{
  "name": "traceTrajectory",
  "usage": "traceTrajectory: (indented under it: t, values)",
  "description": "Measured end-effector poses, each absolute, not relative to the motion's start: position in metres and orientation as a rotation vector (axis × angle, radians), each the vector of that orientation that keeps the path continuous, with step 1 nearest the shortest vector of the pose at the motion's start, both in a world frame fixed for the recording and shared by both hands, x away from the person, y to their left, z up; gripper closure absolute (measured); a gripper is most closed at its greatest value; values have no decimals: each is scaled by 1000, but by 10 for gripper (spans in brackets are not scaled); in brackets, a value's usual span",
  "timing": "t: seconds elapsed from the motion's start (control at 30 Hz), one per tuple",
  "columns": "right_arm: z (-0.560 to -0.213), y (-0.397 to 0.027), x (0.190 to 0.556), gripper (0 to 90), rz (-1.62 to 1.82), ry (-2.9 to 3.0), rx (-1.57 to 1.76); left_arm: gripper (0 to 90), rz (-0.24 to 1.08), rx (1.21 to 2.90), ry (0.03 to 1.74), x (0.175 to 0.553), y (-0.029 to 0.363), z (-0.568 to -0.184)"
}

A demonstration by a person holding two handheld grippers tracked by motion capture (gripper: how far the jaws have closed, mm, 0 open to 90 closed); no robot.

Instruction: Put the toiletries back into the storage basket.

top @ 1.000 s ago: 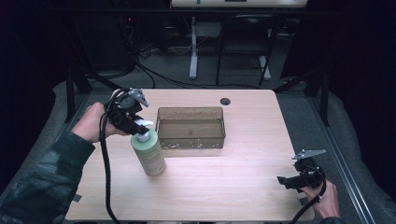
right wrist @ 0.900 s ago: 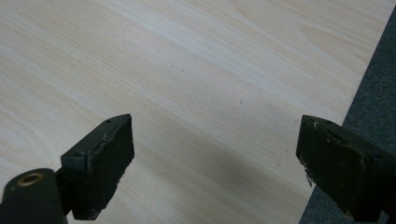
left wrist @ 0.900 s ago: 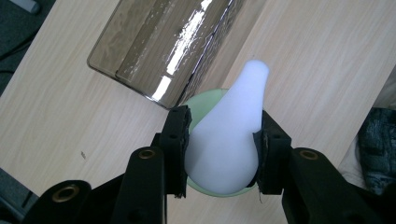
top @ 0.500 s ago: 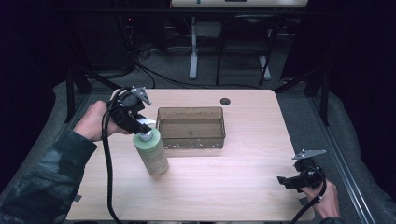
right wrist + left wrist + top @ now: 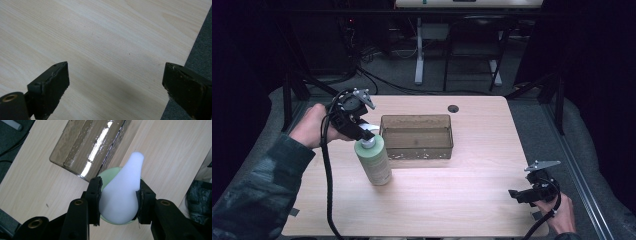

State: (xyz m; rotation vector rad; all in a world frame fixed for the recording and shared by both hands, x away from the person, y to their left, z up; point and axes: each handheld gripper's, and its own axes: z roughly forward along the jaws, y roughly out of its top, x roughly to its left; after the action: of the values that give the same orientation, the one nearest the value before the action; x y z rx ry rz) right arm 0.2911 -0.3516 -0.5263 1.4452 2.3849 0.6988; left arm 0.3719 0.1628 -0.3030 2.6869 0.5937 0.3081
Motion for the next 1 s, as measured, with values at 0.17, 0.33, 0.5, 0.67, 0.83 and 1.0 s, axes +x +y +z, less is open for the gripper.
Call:
traceTrajectory:
  t: [0.17,0.33,0.5,0.67,0.83,1.0]
  values:
    - [-527,-351,291,49,694,2386,1448,628,319,2693,590,371,162,-297]
    - [-528,-350,292,48,685,2402,1445,627,323,2697,584,371,161,-293]
    - [-528,-351,292,49,682,2407,1448,628,314,2708,581,374,162,-289]
    - [-529,-352,292,49,688,2410,1459,627,332,2710,577,376,160,-286]
    - [-529,-351,292,47,679,2410,1454,627,329,2717,584,377,159,-283]
    - [-530,-351,293,47,682,2414,1451,628,322,2728,585,378,160,-277]
